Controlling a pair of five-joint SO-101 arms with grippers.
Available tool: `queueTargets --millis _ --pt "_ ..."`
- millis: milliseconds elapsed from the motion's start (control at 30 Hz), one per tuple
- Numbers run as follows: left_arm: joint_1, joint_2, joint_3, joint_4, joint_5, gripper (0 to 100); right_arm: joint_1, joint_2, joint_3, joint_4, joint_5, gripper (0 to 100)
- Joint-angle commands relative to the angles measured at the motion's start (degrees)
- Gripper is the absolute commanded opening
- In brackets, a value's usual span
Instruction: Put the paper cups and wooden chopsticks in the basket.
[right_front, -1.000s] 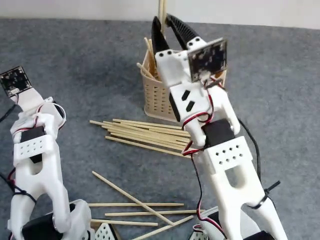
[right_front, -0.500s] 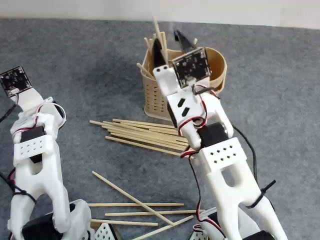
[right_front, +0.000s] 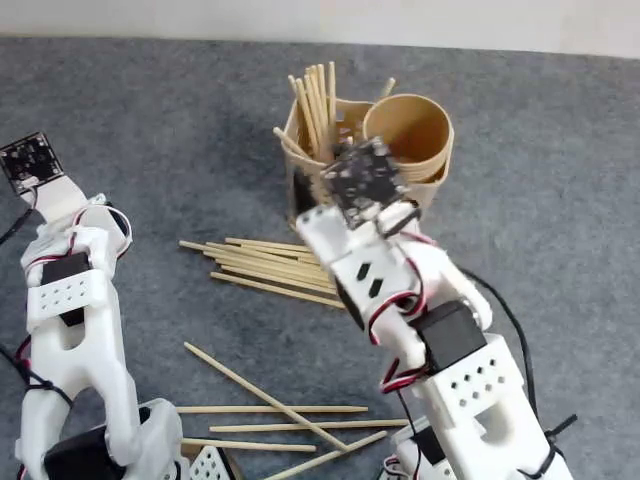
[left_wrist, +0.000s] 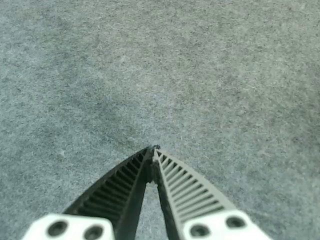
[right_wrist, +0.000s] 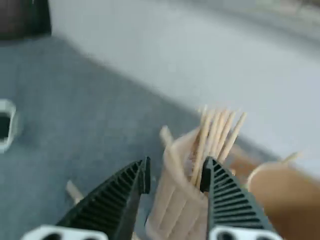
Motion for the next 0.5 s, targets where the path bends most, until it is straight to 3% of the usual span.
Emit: queueTargets --millis 0,133,233,467 --pt "0.0 -1.5 -0.5 -1.1 0.4 1 -3.6 -1.7 -0.9 11.4 0.9 17.0" --pt "-0.4 -1.5 -0.5 -1.1 0.5 1 -9.7 -1.5 -0.4 20.4 0.9 17.0" --pt "-2.0 -1.5 -0.5 -1.1 1.4 1 -16.1 0.5 7.3 21.3 0.9 17.0" --pt "-3.4 -1.5 -0.6 -1.1 4.0 1 -25.7 12.2 20.9 5.8 -6.1 18.2"
